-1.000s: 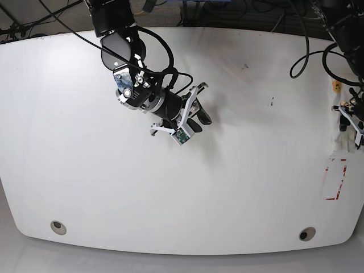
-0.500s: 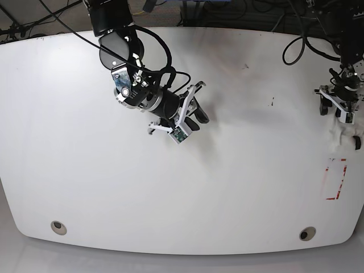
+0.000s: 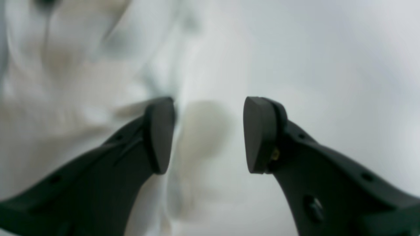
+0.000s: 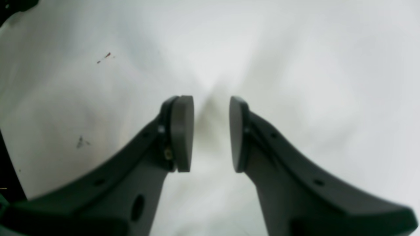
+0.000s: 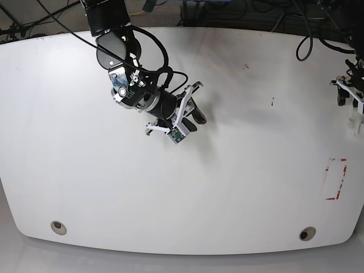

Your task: Fold the T-shirt properly

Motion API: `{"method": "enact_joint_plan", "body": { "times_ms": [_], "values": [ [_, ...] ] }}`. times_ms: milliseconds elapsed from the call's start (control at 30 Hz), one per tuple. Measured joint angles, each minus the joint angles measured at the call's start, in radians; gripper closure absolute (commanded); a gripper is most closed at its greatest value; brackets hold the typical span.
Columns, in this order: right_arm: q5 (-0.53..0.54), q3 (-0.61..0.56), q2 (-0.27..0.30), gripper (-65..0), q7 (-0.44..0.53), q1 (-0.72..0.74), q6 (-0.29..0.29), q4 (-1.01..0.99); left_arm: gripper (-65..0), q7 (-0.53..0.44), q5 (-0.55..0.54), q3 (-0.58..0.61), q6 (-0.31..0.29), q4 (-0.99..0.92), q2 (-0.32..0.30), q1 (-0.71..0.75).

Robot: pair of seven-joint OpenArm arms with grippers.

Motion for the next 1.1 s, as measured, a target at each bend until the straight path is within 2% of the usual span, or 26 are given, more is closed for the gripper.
{"method": "enact_joint_plan", "body": {
  "times_ms": [133,267,367,500,567,633,833,900,1000,1100],
  "values": [
    [-0.004,0.000,0.000,-17.4,0.004,0.000,0.000,0.004,-31.2,0.058,0.002,-0.008,0.004,0.085,0.014,0.000],
    [0.000,-0.002,0.039,-17.4,0.021,0.003,0.008,0.004,-31.2,0.089,0.004,-0.007,0.007,0.193,0.078,0.001],
    [-0.006,0.034,0.079,-17.4,0.072,-0.004,0.003,0.004,-31.2,0.092,0.005,0.013,0.004,0.266,0.140,0.000],
    [-0.014,0.101,0.117,-17.4,0.164,-0.029,-0.005,0.003,-31.0,0.094,0.010,0.110,0.005,0.325,0.184,0.003],
    [-0.016,0.122,0.131,-17.4,0.200,-0.047,-0.004,0.003,-28.3,0.092,0.008,0.132,0.005,0.354,0.212,0.011],
    [-0.009,0.136,0.154,-17.4,0.241,-0.069,0.000,0.003,-26.4,0.058,0.003,0.145,0.005,0.388,0.249,0.030],
    [-0.016,0.182,0.230,-17.4,0.373,-0.132,-0.011,-0.034,-26.3,-0.162,0.015,0.280,0.113,0.410,0.283,0.130],
    [-0.012,0.208,0.238,-17.4,0.452,-0.171,-0.007,-0.047,-26.3,-0.249,0.005,0.319,0.165,0.411,0.285,0.170],
    [-0.044,0.257,0.232,-17.4,0.541,-0.228,0.002,-0.082,-26.3,-0.315,0.004,0.385,0.249,0.414,0.278,0.234],
    [-0.127,0.301,0.227,-17.4,0.573,-0.294,-0.001,-0.097,-26.3,-0.360,0.005,0.435,0.283,0.417,0.280,0.318]
  ]
}}
